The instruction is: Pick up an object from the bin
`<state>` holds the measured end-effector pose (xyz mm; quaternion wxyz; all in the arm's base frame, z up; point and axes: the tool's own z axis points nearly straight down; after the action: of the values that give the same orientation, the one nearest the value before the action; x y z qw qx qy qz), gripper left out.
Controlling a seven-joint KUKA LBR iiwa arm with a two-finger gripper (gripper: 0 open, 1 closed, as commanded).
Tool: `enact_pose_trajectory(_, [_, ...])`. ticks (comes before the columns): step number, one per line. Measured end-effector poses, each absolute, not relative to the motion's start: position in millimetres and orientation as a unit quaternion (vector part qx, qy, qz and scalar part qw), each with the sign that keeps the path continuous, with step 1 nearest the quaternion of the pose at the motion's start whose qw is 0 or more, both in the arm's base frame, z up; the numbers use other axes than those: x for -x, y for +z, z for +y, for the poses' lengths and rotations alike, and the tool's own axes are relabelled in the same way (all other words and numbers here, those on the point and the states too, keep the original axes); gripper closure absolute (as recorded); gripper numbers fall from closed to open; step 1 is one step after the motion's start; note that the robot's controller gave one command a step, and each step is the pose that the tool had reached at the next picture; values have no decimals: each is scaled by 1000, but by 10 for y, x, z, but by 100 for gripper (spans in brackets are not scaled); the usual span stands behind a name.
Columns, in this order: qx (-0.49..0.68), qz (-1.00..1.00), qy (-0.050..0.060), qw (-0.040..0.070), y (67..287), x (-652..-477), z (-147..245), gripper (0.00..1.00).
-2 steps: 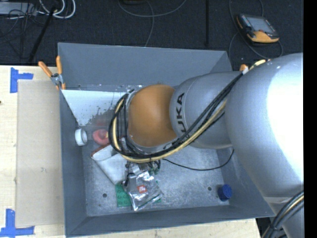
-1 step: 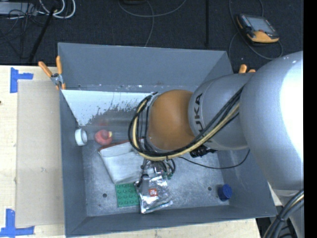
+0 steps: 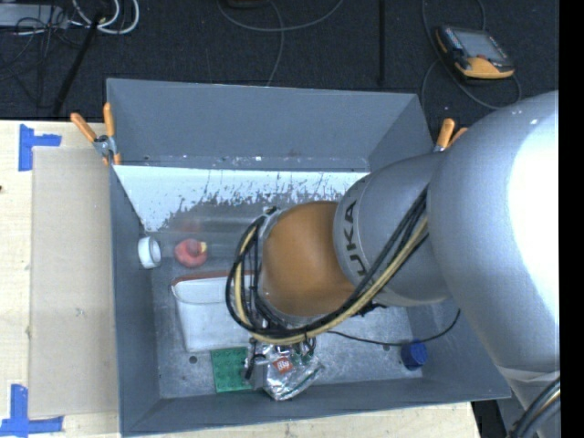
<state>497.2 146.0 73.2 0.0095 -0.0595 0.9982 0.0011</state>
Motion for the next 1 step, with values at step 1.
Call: enact_pose_trajectory(1, [23,1000,3,14,743,-4889,1473,0])
